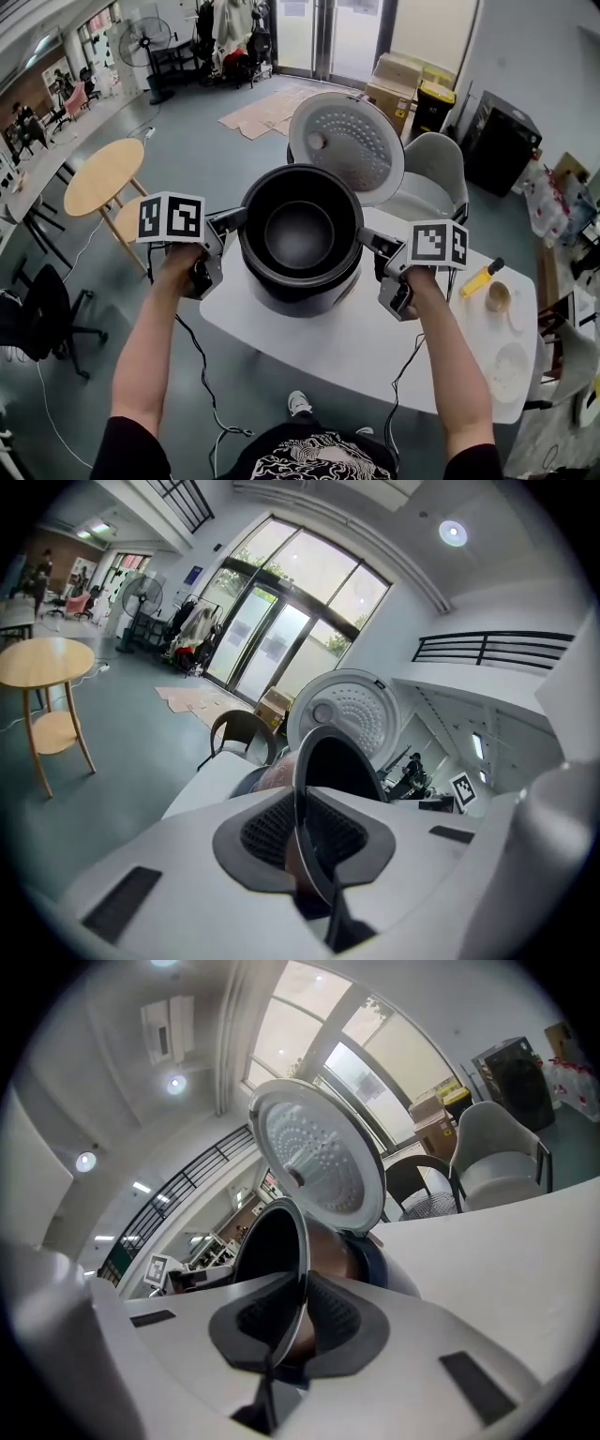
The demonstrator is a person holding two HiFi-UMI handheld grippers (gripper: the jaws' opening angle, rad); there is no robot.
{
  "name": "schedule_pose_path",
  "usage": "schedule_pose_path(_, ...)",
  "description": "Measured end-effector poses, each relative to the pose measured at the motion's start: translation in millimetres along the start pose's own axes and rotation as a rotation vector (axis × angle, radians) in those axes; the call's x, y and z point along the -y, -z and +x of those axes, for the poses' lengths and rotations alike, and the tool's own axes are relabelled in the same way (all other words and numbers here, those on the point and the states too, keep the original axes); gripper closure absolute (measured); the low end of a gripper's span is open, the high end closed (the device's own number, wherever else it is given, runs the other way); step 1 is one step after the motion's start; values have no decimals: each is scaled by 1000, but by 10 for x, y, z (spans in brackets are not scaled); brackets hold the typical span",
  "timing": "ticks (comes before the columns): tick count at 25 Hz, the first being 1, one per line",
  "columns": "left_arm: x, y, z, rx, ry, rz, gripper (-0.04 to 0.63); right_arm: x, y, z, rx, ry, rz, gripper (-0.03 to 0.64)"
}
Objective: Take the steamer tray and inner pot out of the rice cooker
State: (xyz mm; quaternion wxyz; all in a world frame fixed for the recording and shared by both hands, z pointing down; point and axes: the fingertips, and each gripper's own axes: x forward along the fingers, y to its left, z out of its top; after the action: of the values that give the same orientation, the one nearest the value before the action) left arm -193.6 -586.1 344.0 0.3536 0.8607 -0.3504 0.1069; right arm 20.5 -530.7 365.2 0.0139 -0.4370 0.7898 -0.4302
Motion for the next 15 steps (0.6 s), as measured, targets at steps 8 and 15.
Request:
schedule_pose_path(8, 760, 112, -398, 86, -18, 39, 548, -290, 25, -732, 52, -75, -40, 569)
schedule_pose_path(15, 1557, 357, -455, 126, -9, 69, 545, -352, -30, -1621, 120, -134, -61, 575)
